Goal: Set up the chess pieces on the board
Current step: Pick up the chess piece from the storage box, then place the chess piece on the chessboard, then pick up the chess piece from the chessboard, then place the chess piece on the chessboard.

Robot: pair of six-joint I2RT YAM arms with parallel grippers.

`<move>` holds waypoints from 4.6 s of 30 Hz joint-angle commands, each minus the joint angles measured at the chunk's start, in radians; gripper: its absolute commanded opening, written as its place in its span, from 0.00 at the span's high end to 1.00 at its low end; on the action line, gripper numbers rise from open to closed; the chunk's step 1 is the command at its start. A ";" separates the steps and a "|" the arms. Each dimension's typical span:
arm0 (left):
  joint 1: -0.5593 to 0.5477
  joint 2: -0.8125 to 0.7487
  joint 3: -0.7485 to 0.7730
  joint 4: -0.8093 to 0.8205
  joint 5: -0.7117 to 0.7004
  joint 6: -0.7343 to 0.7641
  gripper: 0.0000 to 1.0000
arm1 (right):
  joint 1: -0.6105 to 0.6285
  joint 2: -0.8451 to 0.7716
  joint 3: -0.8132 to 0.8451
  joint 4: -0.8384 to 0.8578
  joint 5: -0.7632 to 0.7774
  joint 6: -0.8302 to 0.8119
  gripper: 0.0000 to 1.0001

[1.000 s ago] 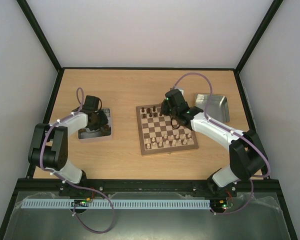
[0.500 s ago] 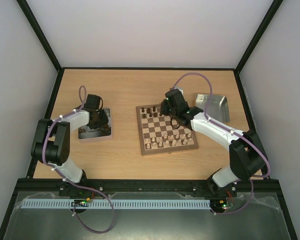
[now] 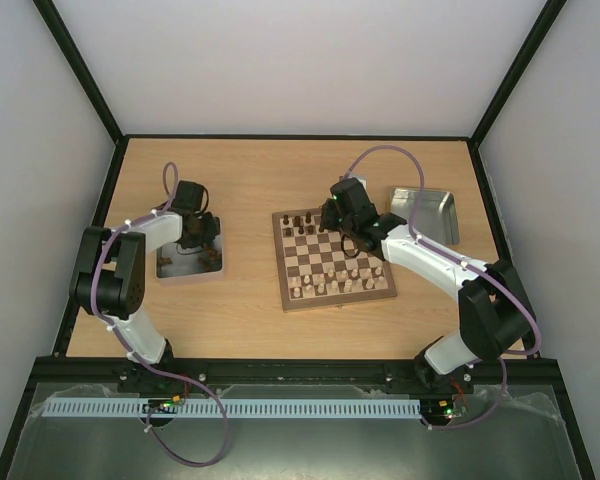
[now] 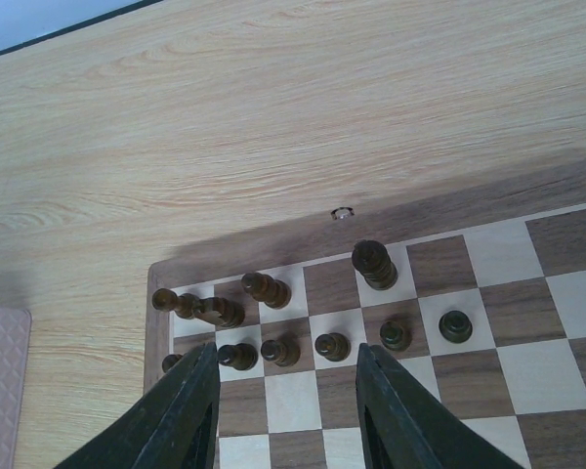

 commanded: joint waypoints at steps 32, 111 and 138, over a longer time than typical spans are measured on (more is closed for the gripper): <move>-0.281 -0.139 0.172 -0.282 0.427 0.173 0.87 | -0.004 -0.194 -0.127 0.083 0.062 0.104 0.62; 0.077 -0.418 -0.145 -0.098 0.284 0.029 0.57 | 0.274 0.313 0.170 -0.212 -0.062 -0.080 0.88; 0.165 -0.459 -0.189 -0.088 0.222 0.017 0.55 | -0.195 0.208 0.087 -0.108 0.068 -0.052 0.91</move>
